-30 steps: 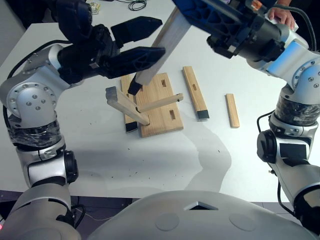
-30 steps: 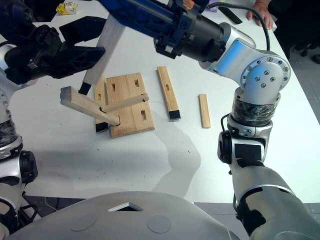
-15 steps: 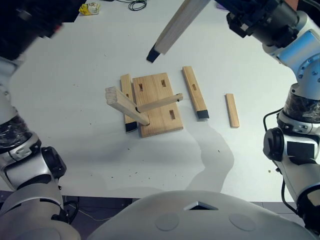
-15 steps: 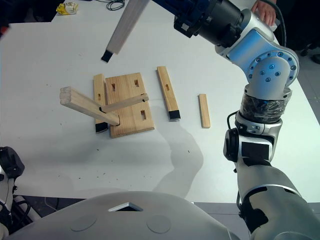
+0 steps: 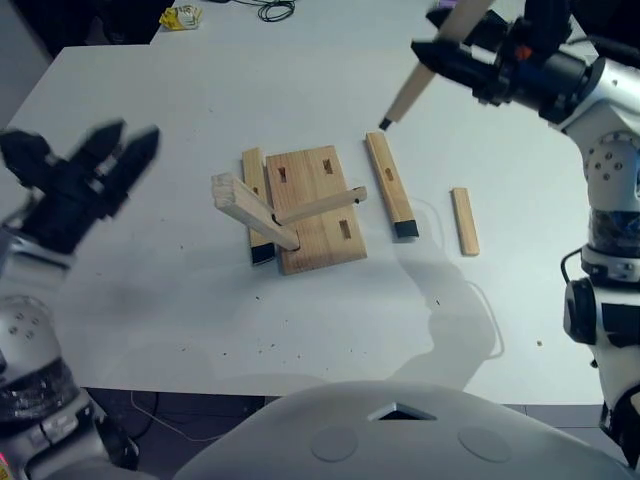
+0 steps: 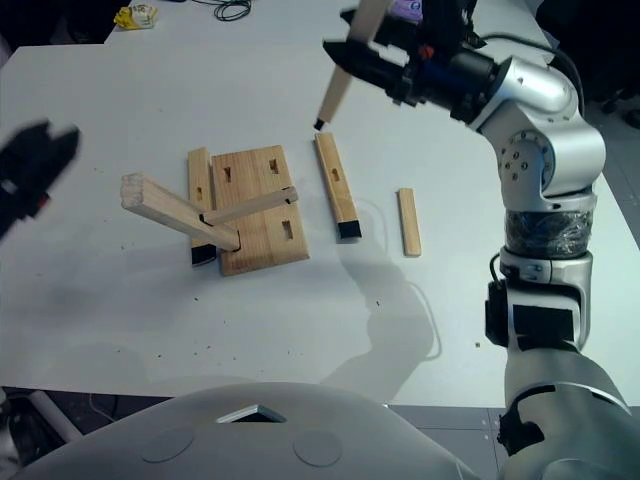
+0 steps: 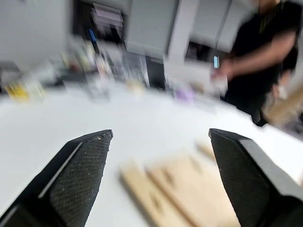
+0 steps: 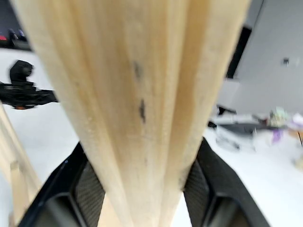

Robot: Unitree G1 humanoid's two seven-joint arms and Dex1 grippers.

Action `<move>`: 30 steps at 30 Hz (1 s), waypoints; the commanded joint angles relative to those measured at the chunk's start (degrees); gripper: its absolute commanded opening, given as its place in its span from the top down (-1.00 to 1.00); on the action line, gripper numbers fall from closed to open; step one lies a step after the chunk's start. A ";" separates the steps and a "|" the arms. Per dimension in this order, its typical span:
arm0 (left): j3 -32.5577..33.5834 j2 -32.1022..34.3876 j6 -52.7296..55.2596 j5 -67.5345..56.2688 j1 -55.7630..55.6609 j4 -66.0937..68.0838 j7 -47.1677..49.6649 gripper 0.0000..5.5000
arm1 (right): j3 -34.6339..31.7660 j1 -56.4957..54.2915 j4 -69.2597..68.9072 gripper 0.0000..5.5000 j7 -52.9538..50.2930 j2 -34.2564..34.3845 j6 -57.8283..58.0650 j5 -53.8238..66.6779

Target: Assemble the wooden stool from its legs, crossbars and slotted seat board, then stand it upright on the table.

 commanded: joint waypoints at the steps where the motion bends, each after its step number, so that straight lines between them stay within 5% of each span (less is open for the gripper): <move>1: -4.89 1.92 -0.71 2.76 8.42 -6.31 -6.01 -0.37 | 0.90 2.84 -0.07 0.27 0.46 -0.01 -2.21 -2.85; 17: -24.74 -0.89 -6.84 14.54 7.97 -8.95 -5.98 -0.37 | 3.95 3.43 1.83 0.27 0.31 5.34 -3.76 -6.29; 30: -28.74 -2.73 -12.37 23.16 1.25 -1.04 -1.52 -0.37 | 5.91 7.74 -4.52 0.27 6.50 6.53 2.53 -0.47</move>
